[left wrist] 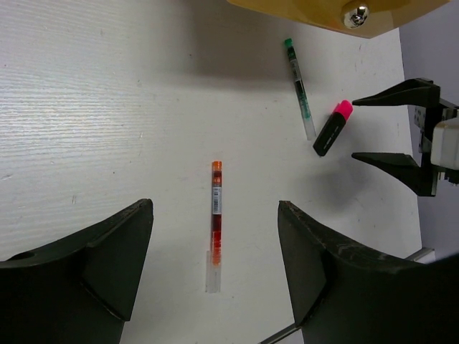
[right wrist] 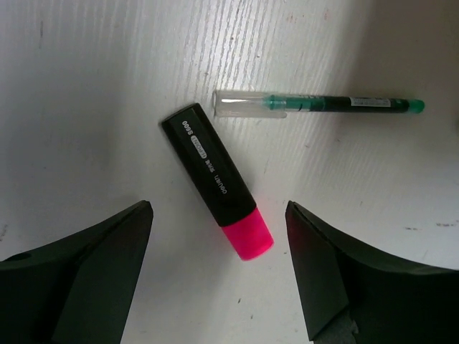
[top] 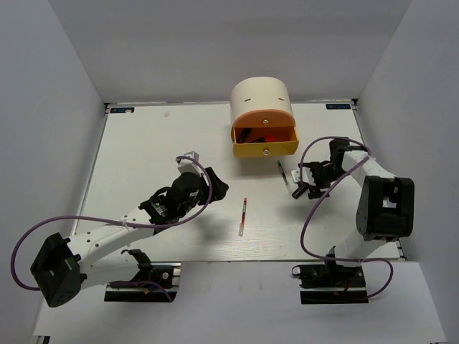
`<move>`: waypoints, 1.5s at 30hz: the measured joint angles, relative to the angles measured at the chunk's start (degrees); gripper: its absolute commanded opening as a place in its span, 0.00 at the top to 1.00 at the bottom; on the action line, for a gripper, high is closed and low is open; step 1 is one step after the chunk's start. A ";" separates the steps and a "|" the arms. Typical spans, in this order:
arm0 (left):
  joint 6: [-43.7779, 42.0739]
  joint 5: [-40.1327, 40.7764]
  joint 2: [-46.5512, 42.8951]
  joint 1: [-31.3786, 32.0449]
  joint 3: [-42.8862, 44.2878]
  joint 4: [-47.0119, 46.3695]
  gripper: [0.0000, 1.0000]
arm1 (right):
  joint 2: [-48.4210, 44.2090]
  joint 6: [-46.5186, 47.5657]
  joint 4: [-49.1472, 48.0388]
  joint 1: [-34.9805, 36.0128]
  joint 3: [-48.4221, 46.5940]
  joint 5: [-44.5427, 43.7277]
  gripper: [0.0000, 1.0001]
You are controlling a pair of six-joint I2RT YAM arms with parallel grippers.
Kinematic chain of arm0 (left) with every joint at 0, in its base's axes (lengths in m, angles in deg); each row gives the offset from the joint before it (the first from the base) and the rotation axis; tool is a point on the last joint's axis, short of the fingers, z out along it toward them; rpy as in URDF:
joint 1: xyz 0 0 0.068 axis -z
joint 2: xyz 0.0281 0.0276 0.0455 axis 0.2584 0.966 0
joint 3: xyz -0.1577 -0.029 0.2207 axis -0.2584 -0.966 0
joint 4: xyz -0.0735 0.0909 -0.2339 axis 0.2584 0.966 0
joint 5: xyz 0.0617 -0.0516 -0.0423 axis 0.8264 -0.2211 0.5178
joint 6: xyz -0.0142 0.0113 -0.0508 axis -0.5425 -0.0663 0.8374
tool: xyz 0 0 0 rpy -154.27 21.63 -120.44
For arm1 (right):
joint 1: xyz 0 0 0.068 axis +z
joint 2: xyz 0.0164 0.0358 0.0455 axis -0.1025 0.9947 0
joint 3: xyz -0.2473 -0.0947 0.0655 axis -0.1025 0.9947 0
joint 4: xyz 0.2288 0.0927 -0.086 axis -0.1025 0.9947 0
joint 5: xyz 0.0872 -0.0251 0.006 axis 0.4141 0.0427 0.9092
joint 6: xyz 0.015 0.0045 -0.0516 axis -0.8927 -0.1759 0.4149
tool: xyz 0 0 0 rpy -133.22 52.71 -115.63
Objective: Sort the stationery into containers
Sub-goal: Pick up the pen from the center of the board, then place the pen in the drawer.
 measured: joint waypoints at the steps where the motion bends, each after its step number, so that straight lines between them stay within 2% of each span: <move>1: 0.00 0.00 0.02 0.00 0.00 0.00 0.20 | 1.25 0.28 0.07 0.33 -0.72 -0.26 0.22; 3: -0.02 0.00 0.09 0.00 0.00 -0.02 0.20 | 3.82 0.70 0.98 0.98 -2.78 -1.20 0.27; 8: -0.04 0.00 0.35 0.00 0.00 0.00 0.20 | 10.80 1.20 4.33 3.26 -9.68 -4.09 0.29; 12: -0.04 0.04 0.33 0.00 0.00 0.00 0.20 | 12.59 1.27 5.25 5.29 -10.51 -6.43 0.33; 15: -0.04 0.07 0.28 0.00 -0.07 0.00 0.20 | 13.70 1.36 6.51 6.27 -10.58 -8.46 0.41; 16: -0.04 0.07 0.17 0.00 -0.11 0.04 0.20 | 13.99 1.29 7.08 6.45 -10.67 -9.05 0.51; 18: -0.04 0.07 -0.02 0.00 -0.17 0.04 0.20 | 14.01 1.53 7.82 6.69 -10.67 -9.86 0.65; 19: -0.04 0.07 -0.09 0.00 -0.17 0.04 0.20 | 14.03 1.57 8.28 6.75 -10.67 -10.23 0.76; 23: -0.04 0.07 -0.57 0.00 -0.55 0.04 0.20 | 13.97 1.53 10.08 6.75 -10.75 -10.64 0.94; 28: -0.04 0.07 -0.72 0.00 -0.87 0.04 0.20 | 12.24 1.66 16.00 6.71 -12.63 -7.17 0.96; 30: -0.04 0.09 -0.72 0.00 -0.87 -0.04 0.20 | 9.77 1.57 19.98 6.84 -17.11 -3.21 0.97; 34: -0.28 0.04 -0.37 0.00 -0.87 -0.81 0.20 | 3.04 0.13 22.03 7.72 -26.64 6.47 0.98; 37: -0.68 -0.02 0.44 0.00 -0.87 -1.25 0.20 | 1.46 -5.31 23.06 9.01 -35.50 14.45 1.00; 40: -0.94 -0.11 0.70 0.00 -0.87 -1.29 0.20 | 0.83 -16.65 16.81 10.27 -38.97 21.16 1.00; 45: -1.09 -0.15 0.72 0.00 -0.87 -1.46 0.20 | -1.68 -36.09 -4.31 12.87 -32.81 22.69 0.98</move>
